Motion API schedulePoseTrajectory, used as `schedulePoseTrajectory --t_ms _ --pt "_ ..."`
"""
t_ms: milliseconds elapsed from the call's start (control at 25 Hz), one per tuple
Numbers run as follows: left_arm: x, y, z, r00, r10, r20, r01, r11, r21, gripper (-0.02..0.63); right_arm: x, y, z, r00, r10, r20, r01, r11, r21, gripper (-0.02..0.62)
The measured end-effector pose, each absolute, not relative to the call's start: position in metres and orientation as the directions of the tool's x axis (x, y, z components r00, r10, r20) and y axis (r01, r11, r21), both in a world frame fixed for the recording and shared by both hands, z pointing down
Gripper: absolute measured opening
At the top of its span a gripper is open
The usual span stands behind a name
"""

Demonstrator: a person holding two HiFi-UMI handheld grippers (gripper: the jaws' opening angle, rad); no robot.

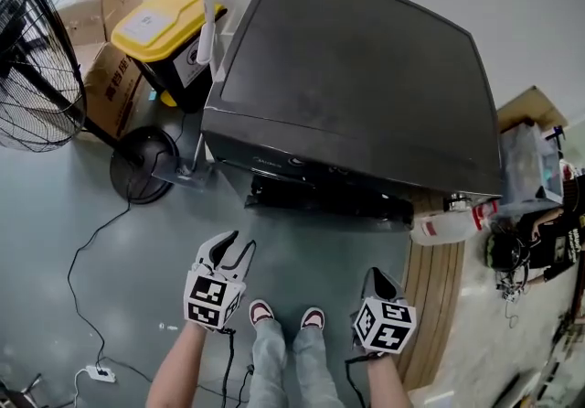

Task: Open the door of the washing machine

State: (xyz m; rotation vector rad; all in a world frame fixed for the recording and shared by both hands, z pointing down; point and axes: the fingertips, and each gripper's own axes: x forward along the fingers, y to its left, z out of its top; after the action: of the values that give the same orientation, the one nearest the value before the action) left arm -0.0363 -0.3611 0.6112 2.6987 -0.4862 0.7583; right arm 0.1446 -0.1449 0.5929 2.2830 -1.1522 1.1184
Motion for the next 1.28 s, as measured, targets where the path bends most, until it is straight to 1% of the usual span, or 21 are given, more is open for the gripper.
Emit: schedulePoseTrajectory --t_ms 160,400,640,1000,1280 --pt "-0.025 -0.366 0.610 0.825 -0.176 0.537 -0.306 -0.938 0.162 0.177 0.146 -0.142 0.597 0.369 -0.510 0.777 -0.770 -0.636 -0.052 0.005" --pt "-0.010 -0.375 0.625 0.826 -0.071 0.559 -0.142 -0.986 0.085 0.195 0.147 -0.138 0.607 0.381 -0.498 0.779 -0.737 -0.672 -0.069 0.005" --pt "0.004 -0.386 0.635 0.810 -0.033 0.585 -0.071 -0.997 0.041 0.196 0.146 -0.135 0.620 0.384 -0.476 0.791 -0.718 -0.693 -0.069 0.005" --pt "0.023 -0.397 0.652 0.801 0.028 0.598 0.016 -1.000 0.026 0.199 0.140 -0.132 0.632 0.403 -0.452 0.796 -0.672 -0.736 -0.077 0.005" --pt "0.037 -0.397 0.663 0.793 0.091 0.602 0.104 -0.994 0.013 0.199 0.133 -0.126 0.637 0.400 -0.429 0.810 -0.663 -0.746 -0.068 0.005"
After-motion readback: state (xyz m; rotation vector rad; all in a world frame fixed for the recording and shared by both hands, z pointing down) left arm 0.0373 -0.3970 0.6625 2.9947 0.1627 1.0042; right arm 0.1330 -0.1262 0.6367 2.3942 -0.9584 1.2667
